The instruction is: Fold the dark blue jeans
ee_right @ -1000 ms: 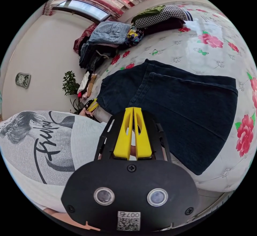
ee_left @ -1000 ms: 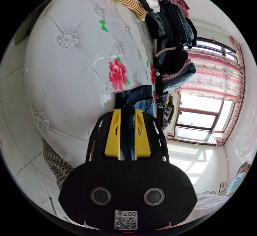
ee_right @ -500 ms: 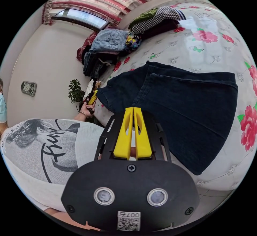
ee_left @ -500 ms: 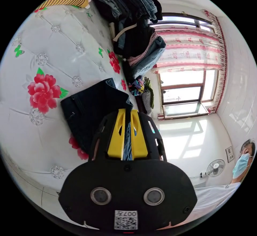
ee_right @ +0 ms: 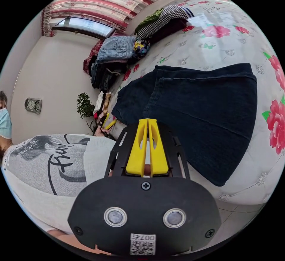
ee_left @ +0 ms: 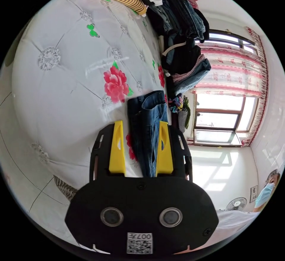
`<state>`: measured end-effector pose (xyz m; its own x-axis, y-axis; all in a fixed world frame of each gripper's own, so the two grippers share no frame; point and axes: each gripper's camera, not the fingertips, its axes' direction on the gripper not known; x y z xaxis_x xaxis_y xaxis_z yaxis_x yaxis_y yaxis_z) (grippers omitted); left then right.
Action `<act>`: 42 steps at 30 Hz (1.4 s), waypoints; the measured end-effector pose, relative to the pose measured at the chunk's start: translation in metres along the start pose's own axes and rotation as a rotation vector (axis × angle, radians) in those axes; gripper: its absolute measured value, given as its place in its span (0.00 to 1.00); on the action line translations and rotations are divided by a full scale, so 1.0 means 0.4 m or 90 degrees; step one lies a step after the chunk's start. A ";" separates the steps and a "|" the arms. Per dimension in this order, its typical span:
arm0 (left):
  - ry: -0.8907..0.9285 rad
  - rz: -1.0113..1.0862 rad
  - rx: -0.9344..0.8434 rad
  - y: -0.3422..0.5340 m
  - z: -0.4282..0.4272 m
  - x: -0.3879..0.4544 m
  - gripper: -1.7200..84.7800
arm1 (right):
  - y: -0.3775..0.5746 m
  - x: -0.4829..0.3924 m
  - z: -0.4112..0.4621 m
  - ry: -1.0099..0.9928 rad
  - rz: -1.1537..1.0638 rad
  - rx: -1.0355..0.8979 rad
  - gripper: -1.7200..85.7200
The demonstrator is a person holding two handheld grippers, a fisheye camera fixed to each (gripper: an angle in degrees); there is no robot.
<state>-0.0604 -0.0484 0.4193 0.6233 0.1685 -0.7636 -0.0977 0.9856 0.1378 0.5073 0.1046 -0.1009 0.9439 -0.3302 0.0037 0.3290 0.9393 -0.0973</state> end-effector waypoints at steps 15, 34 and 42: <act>0.149 0.367 -0.234 0.030 0.256 0.413 0.09 | -0.038 0.006 -0.080 0.063 -0.003 0.054 0.02; 0.075 0.636 -0.727 0.690 0.756 0.652 0.16 | 0.255 0.350 -0.412 0.063 0.311 0.357 0.15; -0.085 0.506 -0.676 0.608 0.800 0.508 0.21 | 0.080 0.474 -0.310 -0.050 0.277 0.151 0.15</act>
<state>0.2907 0.2220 0.4996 0.1812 0.7559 -0.6291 -0.9828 0.1624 -0.0880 0.6932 0.0603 -0.2267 0.9913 0.0967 0.0897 -0.1073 0.9866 0.1228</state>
